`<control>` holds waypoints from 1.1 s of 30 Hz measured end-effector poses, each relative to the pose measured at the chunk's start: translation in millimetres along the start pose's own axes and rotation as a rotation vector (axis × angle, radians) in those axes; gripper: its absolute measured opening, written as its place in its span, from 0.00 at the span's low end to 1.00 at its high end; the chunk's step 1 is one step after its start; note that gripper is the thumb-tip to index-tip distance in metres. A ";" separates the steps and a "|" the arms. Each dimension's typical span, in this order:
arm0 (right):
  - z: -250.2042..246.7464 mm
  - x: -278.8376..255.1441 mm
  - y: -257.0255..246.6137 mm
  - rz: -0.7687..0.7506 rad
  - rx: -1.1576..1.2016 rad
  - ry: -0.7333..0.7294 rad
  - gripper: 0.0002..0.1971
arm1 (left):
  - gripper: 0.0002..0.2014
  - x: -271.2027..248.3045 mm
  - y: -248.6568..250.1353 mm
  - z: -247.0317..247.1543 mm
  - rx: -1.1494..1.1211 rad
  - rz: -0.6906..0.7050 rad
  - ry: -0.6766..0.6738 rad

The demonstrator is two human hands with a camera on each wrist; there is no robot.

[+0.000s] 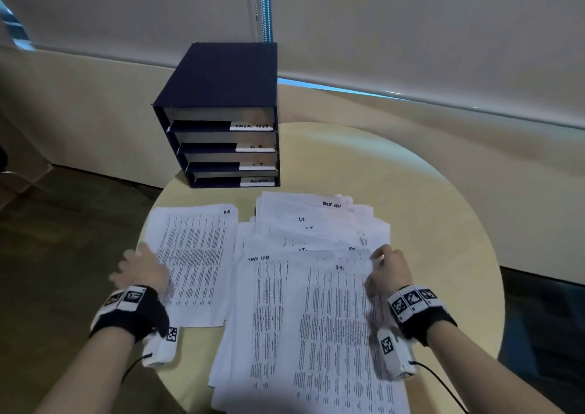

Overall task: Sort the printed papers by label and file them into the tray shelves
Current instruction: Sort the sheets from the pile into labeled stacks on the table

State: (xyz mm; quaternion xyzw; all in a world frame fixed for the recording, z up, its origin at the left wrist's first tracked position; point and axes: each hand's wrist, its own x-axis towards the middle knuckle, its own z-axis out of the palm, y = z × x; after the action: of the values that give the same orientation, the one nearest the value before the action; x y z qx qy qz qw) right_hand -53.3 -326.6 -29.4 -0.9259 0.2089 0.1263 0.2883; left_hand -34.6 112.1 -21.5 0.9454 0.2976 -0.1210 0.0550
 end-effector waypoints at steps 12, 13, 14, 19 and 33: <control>-10.6 -15.2 22.0 -0.024 0.019 -0.041 0.15 | 0.23 -65.4 137.4 41.7 0.089 0.939 -0.138; -10.6 -17.0 25.9 -0.053 0.046 -0.034 0.15 | 0.23 -63.2 137.9 42.8 0.093 0.937 -0.132; -10.7 -19.3 28.9 -0.090 0.066 -0.030 0.14 | 0.22 -63.4 137.0 42.8 0.077 0.944 -0.117; -12.3 -28.4 37.5 -0.251 0.275 -0.030 0.12 | 0.07 -70.5 134.2 39.9 -0.202 0.935 -0.136; 9.5 -31.8 31.4 -0.424 0.133 -0.034 0.11 | 0.13 -85.9 150.5 53.4 -0.018 1.216 -0.252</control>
State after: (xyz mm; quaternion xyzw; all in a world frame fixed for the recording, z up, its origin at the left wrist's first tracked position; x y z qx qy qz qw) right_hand -96.9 -334.5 -40.9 -0.9258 0.0122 0.0645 0.3724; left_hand -26.6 -67.4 -45.7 0.9236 -0.3021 -0.1763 0.1569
